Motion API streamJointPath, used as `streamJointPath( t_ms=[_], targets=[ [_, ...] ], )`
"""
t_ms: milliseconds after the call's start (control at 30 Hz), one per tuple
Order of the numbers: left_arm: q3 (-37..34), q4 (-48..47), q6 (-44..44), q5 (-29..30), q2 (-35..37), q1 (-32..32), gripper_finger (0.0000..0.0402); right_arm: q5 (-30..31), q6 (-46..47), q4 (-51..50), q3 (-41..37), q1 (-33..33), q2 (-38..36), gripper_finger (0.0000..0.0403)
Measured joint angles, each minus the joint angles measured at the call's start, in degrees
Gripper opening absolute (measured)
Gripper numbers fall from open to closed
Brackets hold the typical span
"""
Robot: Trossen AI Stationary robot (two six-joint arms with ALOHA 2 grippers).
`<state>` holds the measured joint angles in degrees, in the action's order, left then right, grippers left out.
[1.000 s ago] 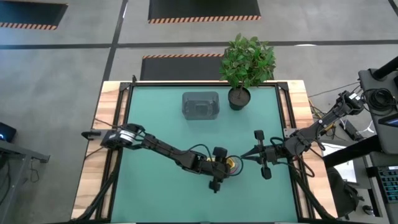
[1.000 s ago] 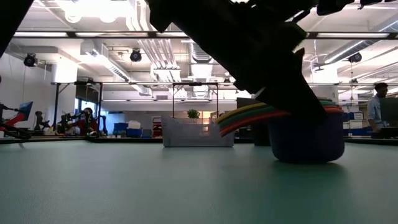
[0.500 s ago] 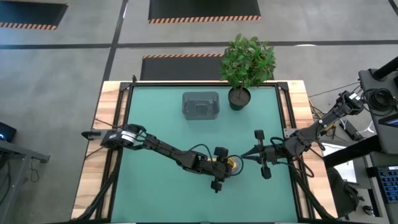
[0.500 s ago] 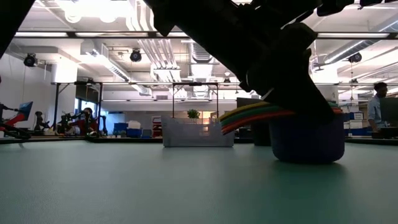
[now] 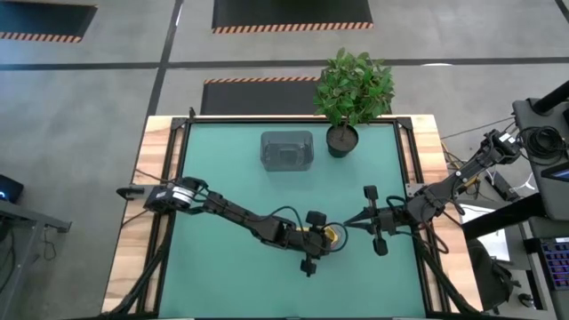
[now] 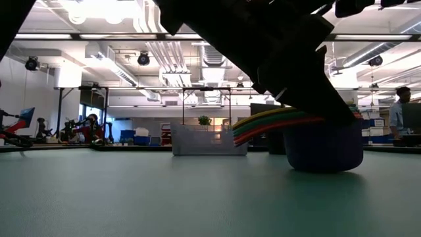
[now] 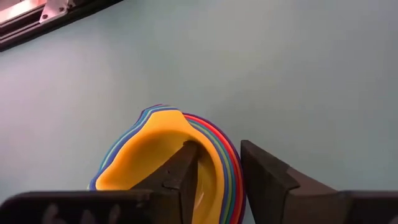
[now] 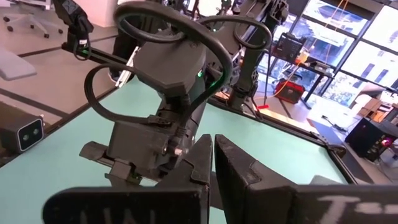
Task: Nest measuring cups in basket
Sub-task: Put the measuring cup into the bin
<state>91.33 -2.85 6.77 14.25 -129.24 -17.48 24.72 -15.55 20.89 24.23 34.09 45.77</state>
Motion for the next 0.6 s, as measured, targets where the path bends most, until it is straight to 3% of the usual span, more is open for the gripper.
streamJointPath(
  t_ms=[600],
  targets=[
    [-0.3,-5.8,3.3,3.0,3.6,0.0,0.009,0.9,0.6,-1.2,0.0,0.0,-1.0,0.0009]
  ],
)
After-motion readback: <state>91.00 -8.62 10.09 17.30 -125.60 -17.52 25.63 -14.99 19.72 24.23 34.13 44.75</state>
